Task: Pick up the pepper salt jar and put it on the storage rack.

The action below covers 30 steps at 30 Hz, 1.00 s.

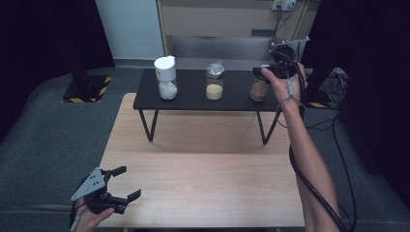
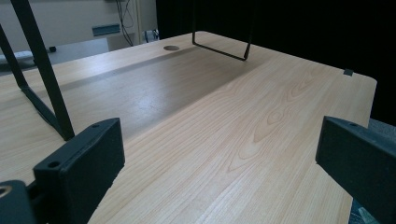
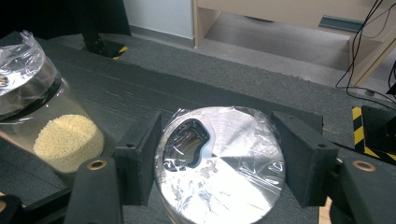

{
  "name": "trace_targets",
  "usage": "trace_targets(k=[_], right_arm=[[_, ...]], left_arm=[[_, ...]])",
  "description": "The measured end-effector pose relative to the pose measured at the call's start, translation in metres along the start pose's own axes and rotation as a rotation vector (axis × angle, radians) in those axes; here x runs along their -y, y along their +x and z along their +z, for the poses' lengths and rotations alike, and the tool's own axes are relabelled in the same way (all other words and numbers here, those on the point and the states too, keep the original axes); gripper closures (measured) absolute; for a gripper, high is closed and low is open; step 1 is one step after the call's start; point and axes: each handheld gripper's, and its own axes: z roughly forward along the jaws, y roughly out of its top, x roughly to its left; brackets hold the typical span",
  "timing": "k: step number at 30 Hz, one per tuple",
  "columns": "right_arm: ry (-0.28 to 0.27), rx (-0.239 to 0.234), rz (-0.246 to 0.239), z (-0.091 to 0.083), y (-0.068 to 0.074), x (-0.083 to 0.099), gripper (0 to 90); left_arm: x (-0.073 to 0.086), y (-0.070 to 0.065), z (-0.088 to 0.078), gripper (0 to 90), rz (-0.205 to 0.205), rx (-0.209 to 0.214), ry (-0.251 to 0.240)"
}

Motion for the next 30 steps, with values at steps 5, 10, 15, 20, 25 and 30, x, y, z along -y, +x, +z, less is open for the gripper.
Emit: trace_targets(k=[5, 10, 15, 20, 25, 30], right_arm=[[0.006, 0.001, 0.001, 0.002, 0.0, 0.0, 36.4], [0.002, 0.002, 0.0, 0.003, 0.001, 0.001, 36.4], [-0.001, 0.004, -0.005, 0.003, 0.002, 0.002, 36.4], [-0.002, 0.005, -0.006, 0.004, 0.002, 0.002, 36.4], [-0.015, -0.004, -0.009, 0.004, 0.0, 0.006, 33.8], [-0.062, -0.011, 0.007, 0.004, -0.001, 0.014, 15.0]], left_arm=[[0.0, 0.0, 0.0, 0.1, 0.0, 0.0, 0.0], [0.0, 0.0, 0.0, 0.1, 0.001, 0.0, 0.0], [0.0, 0.0, 0.0, 0.1, 0.003, 0.001, 0.0], [0.0, 0.0, 0.0, 0.1, 0.003, 0.001, 0.001], [-0.001, 0.0, 0.0, 0.1, 0.005, 0.001, 0.002], [-0.001, 0.0, 0.0, 0.1, 0.004, 0.0, 0.002]])
